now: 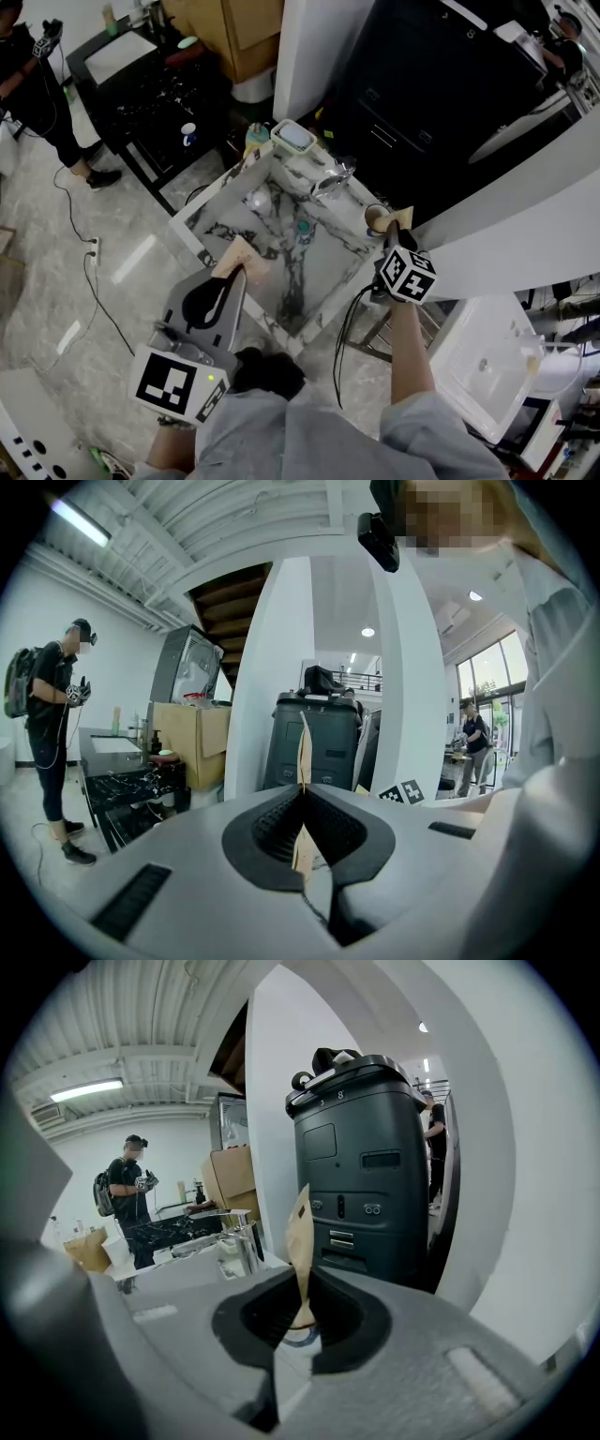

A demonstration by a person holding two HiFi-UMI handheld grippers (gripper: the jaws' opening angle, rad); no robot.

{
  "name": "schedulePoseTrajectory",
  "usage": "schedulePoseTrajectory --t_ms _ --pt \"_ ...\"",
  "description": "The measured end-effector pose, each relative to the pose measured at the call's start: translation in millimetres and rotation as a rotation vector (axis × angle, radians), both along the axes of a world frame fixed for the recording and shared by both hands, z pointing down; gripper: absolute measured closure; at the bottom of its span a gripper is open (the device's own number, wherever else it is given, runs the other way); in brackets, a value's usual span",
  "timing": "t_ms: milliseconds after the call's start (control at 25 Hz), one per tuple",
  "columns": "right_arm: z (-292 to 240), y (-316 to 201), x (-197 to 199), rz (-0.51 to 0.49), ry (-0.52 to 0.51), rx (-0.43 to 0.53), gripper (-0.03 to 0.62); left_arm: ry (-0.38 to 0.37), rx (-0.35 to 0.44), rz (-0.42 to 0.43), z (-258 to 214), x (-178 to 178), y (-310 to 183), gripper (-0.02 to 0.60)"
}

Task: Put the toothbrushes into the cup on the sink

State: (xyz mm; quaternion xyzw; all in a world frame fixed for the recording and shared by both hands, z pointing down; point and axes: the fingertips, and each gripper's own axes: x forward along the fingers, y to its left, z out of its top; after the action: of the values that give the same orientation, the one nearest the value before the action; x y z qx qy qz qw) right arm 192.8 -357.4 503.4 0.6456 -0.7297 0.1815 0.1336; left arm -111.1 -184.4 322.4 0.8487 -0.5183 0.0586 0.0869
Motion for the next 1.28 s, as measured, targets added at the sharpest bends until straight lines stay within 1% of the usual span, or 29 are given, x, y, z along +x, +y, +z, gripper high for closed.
schedulePoseTrajectory --t_ms 200,400,520,640,760,840,960,1120,1200,1280 --pt "-4 0 5 0.020 -0.005 0.013 0.548 0.002 0.001 0.004 0 3 1 0.572" --pt "-14 5 7 0.027 -0.044 0.044 0.497 0.006 0.005 0.020 1 8 2 0.572" --pt "-22 12 8 0.030 -0.061 0.057 0.487 0.008 0.006 0.035 1 14 2 0.572" --pt "-35 23 8 0.018 -0.051 0.081 0.487 0.010 0.009 0.058 -2 21 0 0.572" --pt "-54 39 1 -0.037 0.054 0.132 0.487 0.013 0.017 0.086 -3 31 -1 0.572" --pt "-66 51 -6 -0.073 0.082 0.163 0.488 0.014 0.019 0.105 -4 39 -1 0.572" --pt "-84 70 -16 -0.100 0.042 0.197 0.497 0.019 0.026 0.137 -6 49 -1 0.572" --pt "-111 91 -20 -0.088 -0.019 0.246 0.500 0.028 0.038 0.179 -9 63 -1 0.572" --pt "-124 102 -23 -0.097 -0.030 0.266 0.537 0.031 0.043 0.195 -10 69 -2 0.572" --pt "-135 114 -28 -0.120 -0.033 0.287 0.537 0.034 0.049 0.214 -12 75 -2 0.572"
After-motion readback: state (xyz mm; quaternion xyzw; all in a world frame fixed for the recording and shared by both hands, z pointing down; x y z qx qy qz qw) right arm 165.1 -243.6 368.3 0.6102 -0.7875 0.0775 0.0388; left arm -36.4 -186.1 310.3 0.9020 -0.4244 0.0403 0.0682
